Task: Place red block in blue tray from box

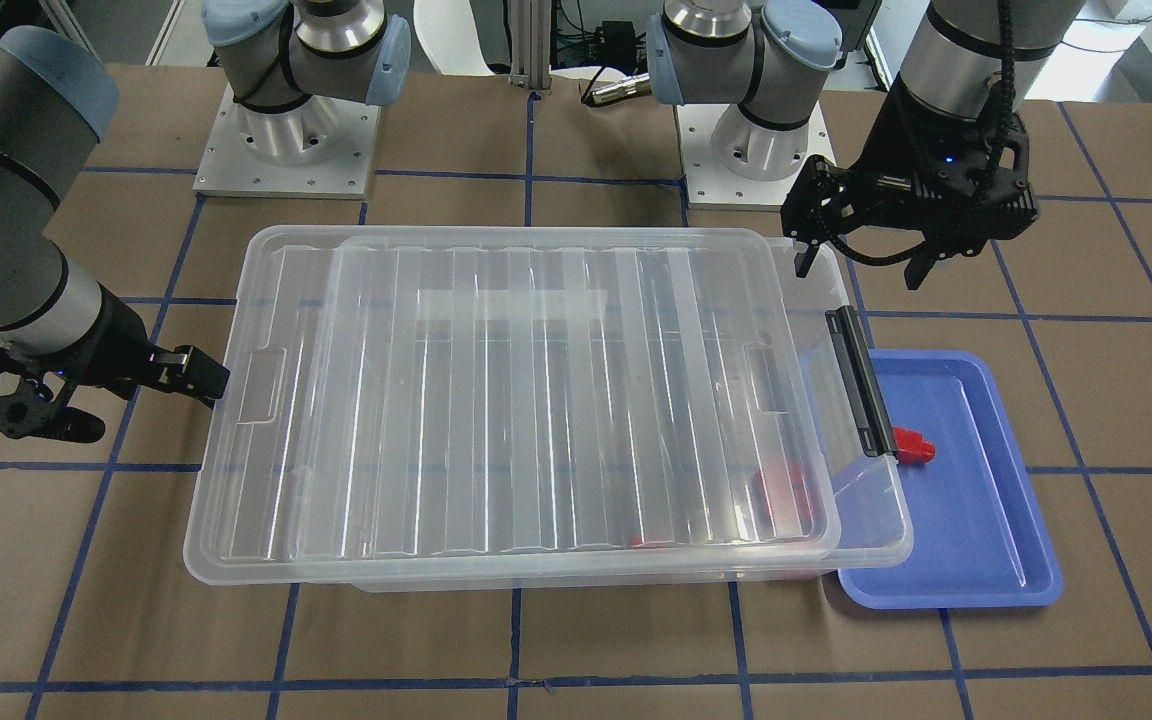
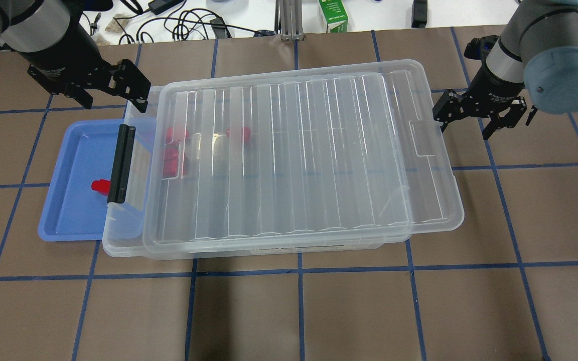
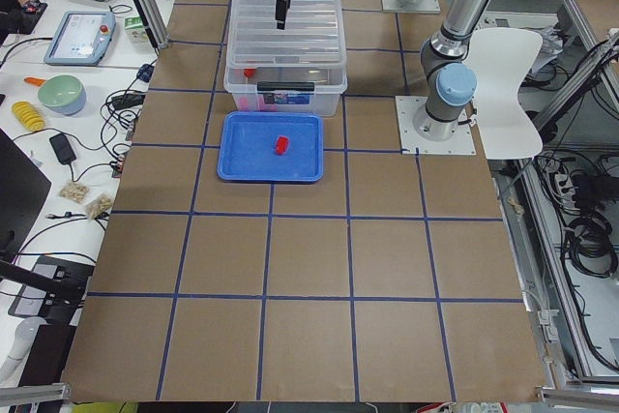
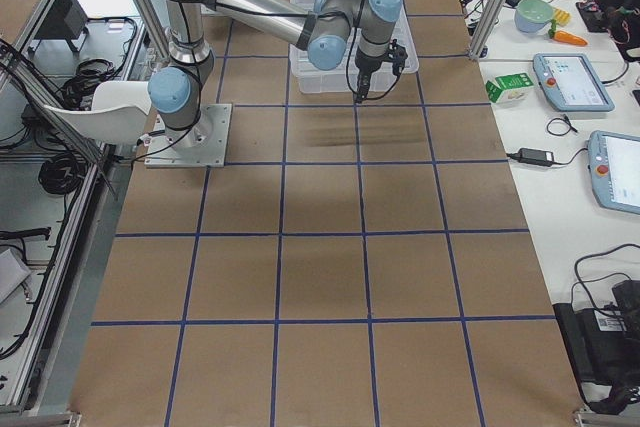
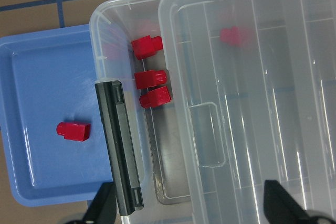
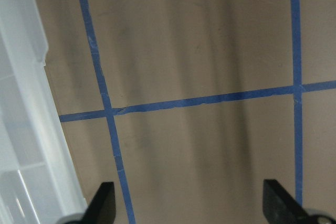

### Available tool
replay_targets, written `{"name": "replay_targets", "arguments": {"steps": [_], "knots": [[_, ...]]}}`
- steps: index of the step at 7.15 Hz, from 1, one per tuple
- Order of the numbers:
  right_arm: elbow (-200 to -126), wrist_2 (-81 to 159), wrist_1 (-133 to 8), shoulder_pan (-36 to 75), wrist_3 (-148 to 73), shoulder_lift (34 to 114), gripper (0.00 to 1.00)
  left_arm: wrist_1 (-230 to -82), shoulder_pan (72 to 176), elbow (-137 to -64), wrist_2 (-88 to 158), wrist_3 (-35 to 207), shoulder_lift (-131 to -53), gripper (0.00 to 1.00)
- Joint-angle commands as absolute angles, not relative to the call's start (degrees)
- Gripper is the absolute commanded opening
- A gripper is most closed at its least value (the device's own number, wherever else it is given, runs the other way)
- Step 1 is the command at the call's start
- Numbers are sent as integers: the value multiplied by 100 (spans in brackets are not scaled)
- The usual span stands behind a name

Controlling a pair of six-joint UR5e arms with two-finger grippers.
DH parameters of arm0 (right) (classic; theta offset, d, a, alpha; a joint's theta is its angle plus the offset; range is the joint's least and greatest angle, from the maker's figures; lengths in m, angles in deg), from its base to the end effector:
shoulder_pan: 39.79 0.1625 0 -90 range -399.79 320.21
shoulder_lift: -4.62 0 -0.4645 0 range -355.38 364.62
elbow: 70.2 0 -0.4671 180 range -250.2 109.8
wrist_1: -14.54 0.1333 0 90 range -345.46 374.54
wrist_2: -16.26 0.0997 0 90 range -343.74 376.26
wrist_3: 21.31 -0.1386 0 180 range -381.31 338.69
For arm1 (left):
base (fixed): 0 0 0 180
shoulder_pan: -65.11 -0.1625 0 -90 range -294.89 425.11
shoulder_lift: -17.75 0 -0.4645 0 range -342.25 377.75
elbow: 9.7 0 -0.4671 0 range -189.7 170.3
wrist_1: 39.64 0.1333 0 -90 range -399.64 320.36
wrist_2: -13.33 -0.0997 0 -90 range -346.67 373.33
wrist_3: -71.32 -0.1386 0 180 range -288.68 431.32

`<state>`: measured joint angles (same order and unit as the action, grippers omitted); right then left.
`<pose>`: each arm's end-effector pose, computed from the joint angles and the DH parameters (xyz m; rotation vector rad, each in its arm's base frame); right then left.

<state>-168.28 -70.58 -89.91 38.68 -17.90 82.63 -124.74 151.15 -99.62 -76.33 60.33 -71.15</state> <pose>0.0140 -0.6365 0.3091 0.2216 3.0631 0.1384 -0.0943 -0.5798 0.5093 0.1923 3.1234 -0.1660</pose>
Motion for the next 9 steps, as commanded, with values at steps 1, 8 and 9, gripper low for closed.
{"name": "replay_targets", "arguments": {"steps": [1,8,9], "knots": [[-16828,-7049,-8997,4001,-1998,8231,100,-12472,15115,-9962,-7632,6034,-7119,100],[-15742,-7285,-7859,4212,-2201,8423,100,-12481,15124,-9970,-7632,6025,-7119,100],[-15669,-7277,-7445,4238,-2218,8738,100,-12472,15124,-9962,-7641,6025,-7119,100]]}}
